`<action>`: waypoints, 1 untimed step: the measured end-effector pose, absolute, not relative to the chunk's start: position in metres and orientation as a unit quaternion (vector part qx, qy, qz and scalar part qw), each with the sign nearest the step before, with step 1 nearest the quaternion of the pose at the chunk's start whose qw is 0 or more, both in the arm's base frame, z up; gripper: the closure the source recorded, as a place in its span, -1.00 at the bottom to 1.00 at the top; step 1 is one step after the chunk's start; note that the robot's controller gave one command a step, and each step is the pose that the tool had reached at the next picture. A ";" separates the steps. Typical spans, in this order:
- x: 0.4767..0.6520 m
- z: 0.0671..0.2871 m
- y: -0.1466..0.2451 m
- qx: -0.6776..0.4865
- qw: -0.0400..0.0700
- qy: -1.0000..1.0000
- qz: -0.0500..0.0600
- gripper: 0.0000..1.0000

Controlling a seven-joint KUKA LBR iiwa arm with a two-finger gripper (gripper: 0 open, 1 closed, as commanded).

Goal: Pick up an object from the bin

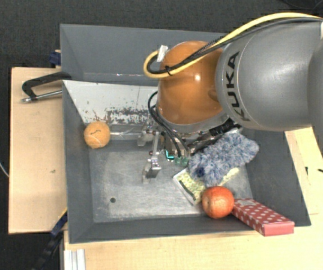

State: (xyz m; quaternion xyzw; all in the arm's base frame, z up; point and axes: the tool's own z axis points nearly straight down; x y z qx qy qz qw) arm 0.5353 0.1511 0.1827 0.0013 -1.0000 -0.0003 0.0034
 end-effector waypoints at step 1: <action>0.537 0.187 0.150 0.000 -0.001 -1.000 -0.001 -1.00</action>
Offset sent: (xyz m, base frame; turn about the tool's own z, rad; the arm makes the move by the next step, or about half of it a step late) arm 0.0191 -0.0842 -0.1127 -0.1130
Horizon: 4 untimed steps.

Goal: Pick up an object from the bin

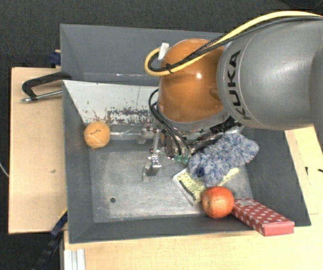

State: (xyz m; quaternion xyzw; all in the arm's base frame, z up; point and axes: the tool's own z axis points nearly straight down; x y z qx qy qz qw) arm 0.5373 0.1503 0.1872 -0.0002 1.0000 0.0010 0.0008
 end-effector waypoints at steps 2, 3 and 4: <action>0.587 0.138 0.027 -0.152 0.005 0.988 0.000 -1.00; 0.516 0.108 0.003 -0.183 0.002 0.983 0.001 -1.00; 0.570 0.079 -0.037 -0.188 0.001 0.982 0.002 -1.00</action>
Offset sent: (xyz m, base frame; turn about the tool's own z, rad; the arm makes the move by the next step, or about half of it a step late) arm 0.0466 -0.1214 -0.0523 -0.3081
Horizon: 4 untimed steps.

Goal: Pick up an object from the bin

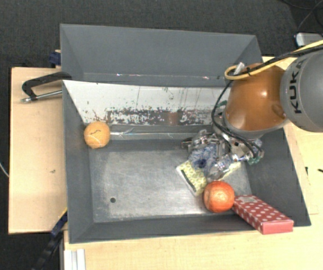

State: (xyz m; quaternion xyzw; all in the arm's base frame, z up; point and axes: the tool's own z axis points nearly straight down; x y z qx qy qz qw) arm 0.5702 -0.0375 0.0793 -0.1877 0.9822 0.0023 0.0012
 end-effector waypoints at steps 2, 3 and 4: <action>0.596 0.076 -0.062 -0.156 0.006 0.988 0.002 1.00; 0.598 0.085 -0.061 -0.156 0.005 0.988 0.001 1.00; 0.598 0.086 -0.060 -0.156 0.004 0.988 0.001 1.00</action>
Offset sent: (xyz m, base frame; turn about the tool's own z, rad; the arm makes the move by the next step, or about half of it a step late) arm 0.0000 0.0000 0.0000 0.0000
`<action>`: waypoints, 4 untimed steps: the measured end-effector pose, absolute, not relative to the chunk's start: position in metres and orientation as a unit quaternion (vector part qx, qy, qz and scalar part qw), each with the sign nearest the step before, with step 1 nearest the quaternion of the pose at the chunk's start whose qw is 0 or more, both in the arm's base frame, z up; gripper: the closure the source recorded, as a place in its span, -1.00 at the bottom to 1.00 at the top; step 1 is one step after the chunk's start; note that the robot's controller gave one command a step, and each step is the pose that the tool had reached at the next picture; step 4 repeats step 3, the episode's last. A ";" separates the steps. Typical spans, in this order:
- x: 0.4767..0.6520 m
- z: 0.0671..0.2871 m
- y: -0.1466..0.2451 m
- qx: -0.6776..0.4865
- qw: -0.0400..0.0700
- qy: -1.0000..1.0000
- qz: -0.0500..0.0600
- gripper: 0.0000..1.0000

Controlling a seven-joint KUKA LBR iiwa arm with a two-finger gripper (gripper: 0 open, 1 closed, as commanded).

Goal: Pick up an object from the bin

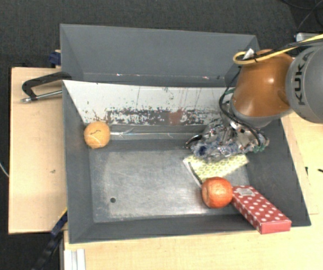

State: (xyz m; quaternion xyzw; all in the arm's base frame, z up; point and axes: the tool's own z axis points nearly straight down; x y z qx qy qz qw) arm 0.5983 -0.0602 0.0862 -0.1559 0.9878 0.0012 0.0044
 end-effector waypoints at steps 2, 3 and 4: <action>0.598 0.092 -0.060 -0.155 0.003 0.988 0.001 1.00; 0.597 0.099 -0.060 -0.155 0.001 0.988 0.001 1.00; 0.597 0.099 -0.060 -0.155 0.001 0.988 0.001 1.00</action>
Offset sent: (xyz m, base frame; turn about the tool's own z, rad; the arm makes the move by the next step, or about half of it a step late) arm -0.0001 -0.0001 0.0131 0.0000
